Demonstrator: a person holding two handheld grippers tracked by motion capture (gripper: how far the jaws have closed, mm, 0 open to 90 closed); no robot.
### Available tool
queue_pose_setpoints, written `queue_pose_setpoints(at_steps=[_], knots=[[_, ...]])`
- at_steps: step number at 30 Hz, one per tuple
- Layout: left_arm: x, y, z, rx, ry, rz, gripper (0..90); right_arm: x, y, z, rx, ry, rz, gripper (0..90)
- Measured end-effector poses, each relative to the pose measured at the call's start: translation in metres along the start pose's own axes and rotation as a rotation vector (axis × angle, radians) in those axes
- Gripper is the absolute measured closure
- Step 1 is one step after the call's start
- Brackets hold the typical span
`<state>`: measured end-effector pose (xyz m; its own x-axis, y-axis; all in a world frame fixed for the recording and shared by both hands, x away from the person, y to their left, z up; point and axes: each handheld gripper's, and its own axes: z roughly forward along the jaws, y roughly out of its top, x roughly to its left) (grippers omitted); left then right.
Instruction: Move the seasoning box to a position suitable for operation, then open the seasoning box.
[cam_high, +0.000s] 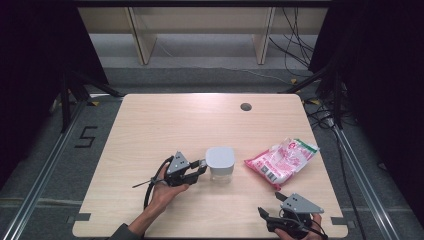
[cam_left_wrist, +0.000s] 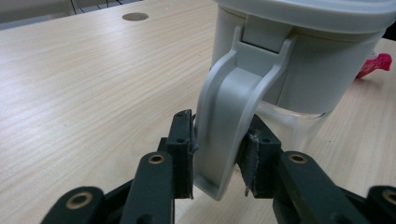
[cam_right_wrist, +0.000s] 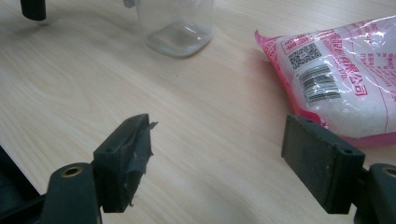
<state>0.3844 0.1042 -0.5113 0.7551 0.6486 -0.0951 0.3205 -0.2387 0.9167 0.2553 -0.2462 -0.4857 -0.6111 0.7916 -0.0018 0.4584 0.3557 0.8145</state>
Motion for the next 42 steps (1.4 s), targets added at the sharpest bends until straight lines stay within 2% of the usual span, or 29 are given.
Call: queue_pose_setpoints(at_steps=[2,3,5,7,10,15,20,24,26,28,30,32,34,35,36,40,41,42], knots=[[0.0,0.0,-0.003,0.013,-0.009,-0.012,58.5,0.0,0.0,0.0,-0.002,0.001,0.003,25.0],[-0.001,0.0,-0.005,0.017,0.0,-0.001,55.1,0.0,0.0,0.0,-0.003,0.003,0.002,25.0],[-0.001,0.001,-0.011,0.026,0.008,-0.016,50.2,0.0,0.0,0.0,-0.001,0.002,0.003,25.0],[-0.003,0.003,-0.017,0.017,-0.001,-0.033,48.7,0.0,0.0,0.0,0.0,0.002,0.005,25.0],[-0.006,0.007,-0.029,0.022,0.013,-0.027,44.1,0.0,0.0,0.0,-0.005,0.012,0.02,25.0],[-0.01,0.014,-0.043,0.01,-0.013,-0.01,43.7,0.0,-0.001,0.0,-0.001,0.003,0.015,25.0],[-0.011,0.019,-0.049,-0.004,-0.021,-0.023,46.0,0.001,0.0,0.0,-0.003,0.004,0.026,25.0],[-0.011,0.023,-0.052,-0.021,-0.04,-0.019,49.4,0.002,0.0,-0.001,0.003,-0.007,0.028,25.0],[-0.011,0.026,-0.054,-0.028,-0.031,-0.008,52.7,0.001,0.0,0.0,0.0,0.001,0.029,25.0],[-0.011,0.028,-0.055,-0.036,-0.022,0.011,60.0,0.001,0.0,-0.001,-0.002,-0.005,0.033,25.0],[-0.011,0.03,-0.056,-0.045,-0.027,0.008,68.3,0.001,0.0,0.0,-0.004,-0.005,0.03,24.8],[-0.011,0.032,-0.057,-0.066,-0.038,-0.015,76.4,0.0,0.0,0.0,-0.005,0.004,0.034,24.8],[-0.012,0.034,-0.058,-0.075,-0.04,-0.016,82.6,0.001,-0.001,0.001,0.001,-0.005,0.039,24.7],[-0.012,0.036,-0.059,-0.075,-0.034,-0.009,85.2,0.002,-0.001,0.001,0.007,-0.005,0.058,24.6],[-0.012,0.038,-0.059,-0.076,-0.034,-0.005,87.5,-0.001,0.0,0.002,0.011,-0.002,0.038,24.1],[-0.012,0.046,-0.056,-0.095,-0.04,0.014,89.2,0.003,0.0,0.001,0.0,0.007,0.057,23.4],[-0.013,0.048,-0.054,-0.097,-0.04,0.011,89.2,0.002,0.001,0.001,-0.002,0.008,0.033,23.0],[-0.013,0.05,-0.052,-0.106,-0.049,0.007,89.2,0.002,0.001,0.002,-0.004,0.017,0.04,22.6]])
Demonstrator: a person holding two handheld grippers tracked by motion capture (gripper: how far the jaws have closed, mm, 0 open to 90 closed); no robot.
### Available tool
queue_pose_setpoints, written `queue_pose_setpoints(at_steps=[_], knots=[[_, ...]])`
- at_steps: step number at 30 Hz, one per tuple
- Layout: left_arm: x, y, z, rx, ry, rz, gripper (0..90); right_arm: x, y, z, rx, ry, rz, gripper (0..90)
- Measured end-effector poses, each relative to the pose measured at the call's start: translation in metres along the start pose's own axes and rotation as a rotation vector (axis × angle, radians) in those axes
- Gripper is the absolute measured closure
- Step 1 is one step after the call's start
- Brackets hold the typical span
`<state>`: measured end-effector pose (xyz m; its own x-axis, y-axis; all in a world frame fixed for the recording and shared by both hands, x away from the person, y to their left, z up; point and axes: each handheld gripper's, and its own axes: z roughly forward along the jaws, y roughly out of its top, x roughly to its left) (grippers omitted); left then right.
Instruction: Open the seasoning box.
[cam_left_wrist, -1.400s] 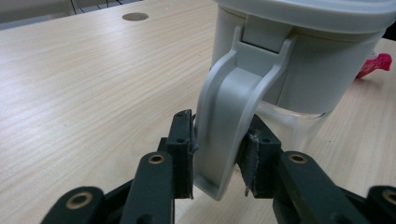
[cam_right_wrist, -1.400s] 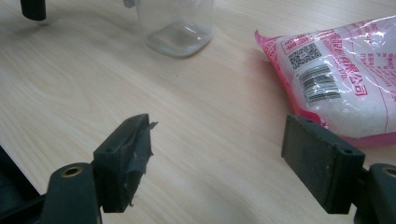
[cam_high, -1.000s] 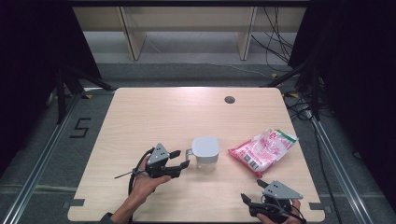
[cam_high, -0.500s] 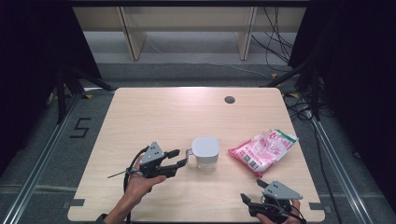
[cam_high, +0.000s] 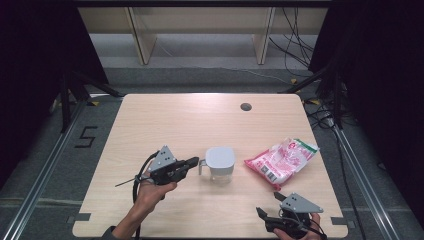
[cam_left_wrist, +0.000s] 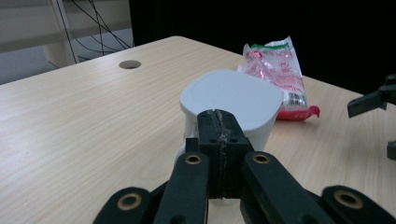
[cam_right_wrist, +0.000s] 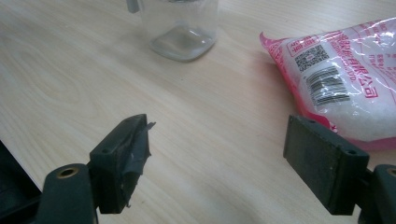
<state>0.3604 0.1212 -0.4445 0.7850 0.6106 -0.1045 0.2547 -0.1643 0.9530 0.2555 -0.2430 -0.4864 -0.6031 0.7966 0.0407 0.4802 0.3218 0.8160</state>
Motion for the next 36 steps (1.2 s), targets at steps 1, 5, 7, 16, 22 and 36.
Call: queue_pose_setpoints(at_steps=[1,5,7,16,22,36], knots=[[0.0,0.001,0.001,0.0,0.0,-0.002,89.2,0.0,0.0,0.0,0.001,0.003,0.0,22.2],[0.001,0.007,0.01,-0.005,-0.009,-0.005,89.2,-0.002,0.0,0.0,0.002,0.008,-0.001,21.5],[0.001,0.009,0.014,-0.005,-0.017,-0.011,89.2,-0.002,0.0,0.001,-0.001,0.007,-0.005,21.4],[0.003,0.011,0.028,0.015,-0.021,-0.007,89.2,-0.002,0.001,0.002,-0.024,0.01,-0.029,19.3],[0.007,0.007,0.032,0.038,-0.02,-0.013,89.1,-0.001,0.0,0.004,-0.012,0.025,-0.008,15.6],[0.008,0.006,0.03,0.038,-0.016,0.018,89.0,-0.001,0.016,0.011,-0.06,0.027,-0.067,31.1]])
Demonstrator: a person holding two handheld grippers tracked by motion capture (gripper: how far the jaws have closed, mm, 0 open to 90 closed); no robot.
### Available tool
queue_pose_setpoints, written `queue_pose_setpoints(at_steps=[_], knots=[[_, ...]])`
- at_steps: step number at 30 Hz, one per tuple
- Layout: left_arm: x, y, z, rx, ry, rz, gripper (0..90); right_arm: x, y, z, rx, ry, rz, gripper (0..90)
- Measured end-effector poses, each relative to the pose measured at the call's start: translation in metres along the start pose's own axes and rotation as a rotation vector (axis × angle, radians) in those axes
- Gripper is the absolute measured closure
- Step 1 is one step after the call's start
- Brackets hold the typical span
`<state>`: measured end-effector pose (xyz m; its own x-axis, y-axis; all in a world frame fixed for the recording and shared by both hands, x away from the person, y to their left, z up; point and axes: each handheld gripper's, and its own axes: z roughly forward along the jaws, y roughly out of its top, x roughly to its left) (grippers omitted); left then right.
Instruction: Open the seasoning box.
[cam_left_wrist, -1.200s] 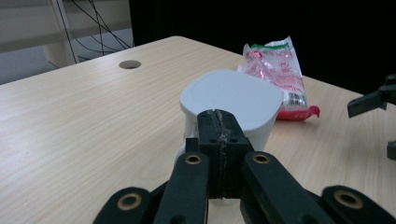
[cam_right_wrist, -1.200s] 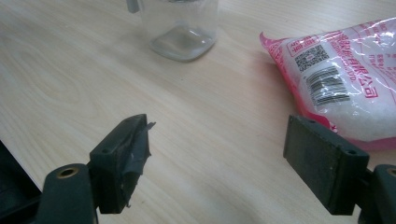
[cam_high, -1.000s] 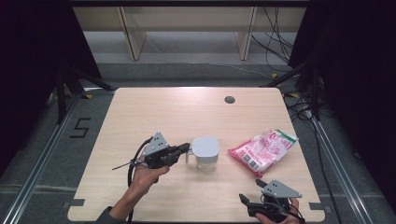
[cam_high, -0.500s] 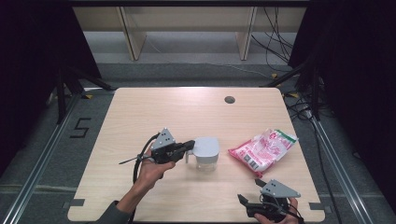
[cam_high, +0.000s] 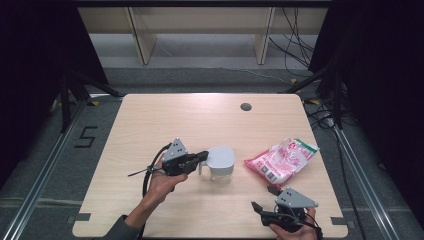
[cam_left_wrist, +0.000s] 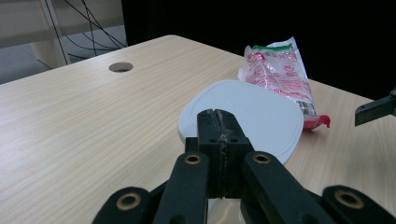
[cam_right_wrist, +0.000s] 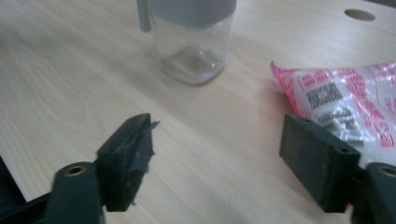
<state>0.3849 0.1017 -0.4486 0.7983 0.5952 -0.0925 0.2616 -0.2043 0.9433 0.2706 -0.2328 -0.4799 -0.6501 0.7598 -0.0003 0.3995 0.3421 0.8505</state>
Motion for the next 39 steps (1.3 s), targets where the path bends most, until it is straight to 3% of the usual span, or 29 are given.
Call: queue_pose_setpoints(at_steps=[3,5,9,14,17,19,23,26,27,28,32,33,35,36,39], knots=[[-0.001,-0.001,0.0,-0.009,0.001,-0.018,89.0,-0.003,0.007,0.005,-0.031,0.039,-0.012,40.2],[0.0,-0.001,0.0,-0.011,-0.001,-0.021,89.0,-0.004,0.012,0.009,-0.043,0.027,-0.029,44.6],[0.0,-0.002,0.0,-0.013,-0.004,-0.017,88.9,-0.007,0.02,0.019,-0.037,0.062,-0.033,55.9],[0.0,-0.002,0.0,-0.016,-0.002,-0.018,89.0,-0.01,0.033,0.027,-0.079,0.061,-0.035,65.7],[0.0,-0.002,-0.001,-0.017,-0.003,-0.028,88.9,-0.012,0.043,0.034,-0.09,0.053,-0.085,75.1],[0.001,-0.002,-0.002,-0.011,0.001,-0.026,88.9,-0.012,0.048,0.037,-0.09,0.095,-0.077,80.7],[0.001,-0.003,-0.002,-0.014,-0.002,-0.025,88.8,-0.016,0.054,0.043,-0.102,0.08,-0.075,89.2],[0.001,-0.003,-0.002,-0.012,0.0,-0.025,88.9,-0.019,0.061,0.05,-0.114,0.093,-0.081,90.0],[0.001,-0.003,-0.002,-0.012,0.0,-0.026,88.9,-0.018,0.062,0.052,-0.101,0.105,-0.06,90.0],[0.001,-0.003,-0.002,-0.013,0.001,-0.027,88.9,-0.019,0.064,0.052,-0.096,0.086,-0.075,90.0],[0.001,-0.003,-0.002,-0.014,0.002,-0.028,88.9,-0.017,0.07,0.058,-0.082,0.096,-0.077,90.0],[0.001,-0.003,-0.002,-0.015,0.003,-0.03,88.9,-0.018,0.071,0.059,-0.092,0.094,-0.099,90.0],[0.001,-0.003,-0.003,-0.015,0.003,-0.03,88.9,-0.015,0.073,0.061,-0.085,0.097,-0.085,90.0],[0.001,-0.003,-0.003,-0.014,0.003,-0.029,88.9,-0.016,0.074,0.062,-0.086,0.126,-0.087,90.0],[0.001,-0.003,-0.003,-0.014,0.004,-0.028,88.9,-0.013,0.076,0.064,-0.062,0.106,-0.091,90.0]])
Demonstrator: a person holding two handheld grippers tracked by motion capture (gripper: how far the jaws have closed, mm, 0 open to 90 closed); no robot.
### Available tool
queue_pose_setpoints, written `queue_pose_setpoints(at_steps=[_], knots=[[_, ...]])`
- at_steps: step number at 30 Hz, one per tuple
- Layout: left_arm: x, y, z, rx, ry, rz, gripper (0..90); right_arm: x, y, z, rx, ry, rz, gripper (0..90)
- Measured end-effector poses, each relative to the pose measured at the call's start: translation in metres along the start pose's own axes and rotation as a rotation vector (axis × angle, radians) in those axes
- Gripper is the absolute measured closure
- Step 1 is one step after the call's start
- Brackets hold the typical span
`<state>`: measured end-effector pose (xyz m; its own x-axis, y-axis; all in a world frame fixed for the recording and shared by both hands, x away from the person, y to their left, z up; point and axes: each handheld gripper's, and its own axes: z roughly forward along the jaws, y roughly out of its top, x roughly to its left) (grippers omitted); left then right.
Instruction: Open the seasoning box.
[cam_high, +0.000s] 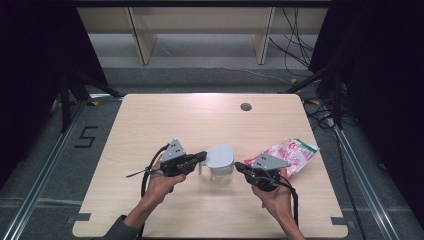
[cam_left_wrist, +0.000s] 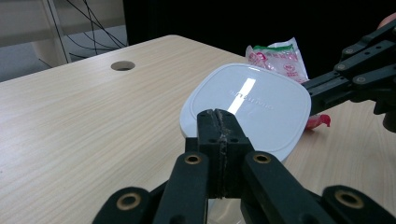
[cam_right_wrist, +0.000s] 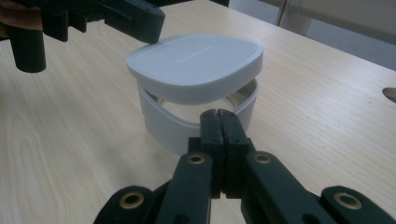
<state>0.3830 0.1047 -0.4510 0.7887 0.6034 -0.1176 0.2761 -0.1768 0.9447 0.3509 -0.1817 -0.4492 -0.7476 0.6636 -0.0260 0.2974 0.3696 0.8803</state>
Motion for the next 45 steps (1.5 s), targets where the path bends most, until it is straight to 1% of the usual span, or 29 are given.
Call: queue_pose_setpoints(at_steps=[1,2,4,7,9,10,12,15,16,18,19,20,23,24,25,26,27,30,31,32,33,34,35,36,37,39,41,43,45], knots=[[0.0,0.0,0.0,0.001,0.001,0.001,89.0,-0.001,0.0,0.001,-0.007,-0.004,-0.019,90.0],[0.0,0.0,0.0,0.001,0.0,0.001,88.9,0.001,0.001,0.001,0.002,-0.003,-0.005,90.0],[0.0,0.0,0.0,0.0,0.0,0.002,89.0,0.0,0.002,0.003,-0.012,-0.002,-0.03,90.0],[0.0,0.0,0.0,0.002,0.001,0.004,89.0,0.0,0.004,0.003,-0.004,0.001,-0.019,90.0],[0.0,0.0,0.0,0.002,0.001,0.001,89.0,0.001,0.005,0.004,-0.012,0.001,-0.039,90.0],[0.0,0.0,0.0,0.001,0.002,-0.001,89.0,0.002,0.005,0.005,-0.028,-0.004,-0.04,90.0],[0.0,0.0,0.0,0.001,0.002,0.001,89.0,0.005,0.007,0.003,-0.003,-0.001,-0.015,90.0],[0.0,-0.001,-0.001,0.002,0.006,0.003,88.5,0.004,0.01,0.004,-0.012,0.013,-0.038,90.0],[0.0,-0.001,-0.001,0.004,0.006,0.002,87.9,0.005,0.011,0.004,-0.014,0.008,-0.023,90.0],[0.002,-0.001,-0.002,-0.004,0.003,-0.005,86.8,0.004,0.012,0.006,-0.024,0.011,-0.052,90.0],[0.002,0.0,-0.004,-0.007,0.002,-0.009,85.9,0.005,0.013,0.006,-0.016,0.009,-0.042,90.0],[0.002,0.001,-0.006,-0.009,0.005,-0.005,84.8,0.006,0.014,0.007,-0.017,0.023,-0.042,90.0],[0.002,0.003,-0.015,-0.016,0.016,0.008,79.4,0.007,0.018,0.007,-0.022,0.029,-0.054,90.0],[0.003,0.002,-0.018,0.001,0.012,0.023,77.3,0.008,0.019,0.007,-0.028,0.027,-0.049,90.0],[0.002,0.001,-0.019,-0.005,0.007,0.012,75.1,0.008,0.021,0.008,-0.05,0.016,-0.069,90.0],[0.002,-0.001,-0.022,0.001,0.007,0.011,72.4,0.008,0.023,0.008,-0.044,0.014,-0.074,90.0],[0.002,-0.003,-0.024,0.007,0.009,0.009,69.7,0.009,0.024,0.01,-0.063,0.014,-0.083,90.0],[0.002,-0.009,-0.027,0.022,0.002,0.014,63.2,0.012,0.027,0.011,-0.05,0.019,-0.059,90.0],[0.002,-0.01,-0.029,0.038,0.007,0.024,61.8,0.011,0.028,0.011,-0.053,0.025,-0.077,90.0],[0.002,-0.013,-0.031,0.039,-0.002,0.019,60.1,0.011,0.029,0.011,-0.058,0.018,-0.079,90.0],[0.002,-0.014,-0.032,0.045,0.007,0.024,58.6,0.012,0.031,0.011,-0.055,0.027,-0.07,90.0],[0.002,-0.016,-0.034,0.05,0.011,0.022,57.0,0.012,0.031,0.012,-0.058,0.034,-0.079,90.0],[0.003,-0.019,-0.036,0.058,0.013,0.021,55.7,0.013,0.032,0.013,-0.072,0.025,-0.084,90.0],[0.003,-0.021,-0.037,0.063,0.011,0.019,55.0,0.013,0.033,0.012,-0.058,0.027,-0.077,90.0],[0.003,-0.023,-0.039,0.067,0.013,0.023,53.6,0.014,0.034,0.013,-0.065,0.025,-0.074,90.0],[0.003,-0.025,-0.04,0.075,0.021,0.027,51.0,0.015,0.036,0.015,-0.07,0.037,-0.085,90.0],[0.003,-0.033,-0.043,0.086,0.02,0.012,50.4,0.017,0.038,0.017,-0.072,0.039,-0.088,90.0],[0.003,-0.035,-0.045,0.093,0.03,0.023,48.6,0.018,0.041,0.017,-0.07,0.046,-0.097,90.0],[0.003,-0.037,-0.045,0.089,0.032,0.009,47.5,0.021,0.043,0.02,-0.087,0.041,-0.103,90.0]])
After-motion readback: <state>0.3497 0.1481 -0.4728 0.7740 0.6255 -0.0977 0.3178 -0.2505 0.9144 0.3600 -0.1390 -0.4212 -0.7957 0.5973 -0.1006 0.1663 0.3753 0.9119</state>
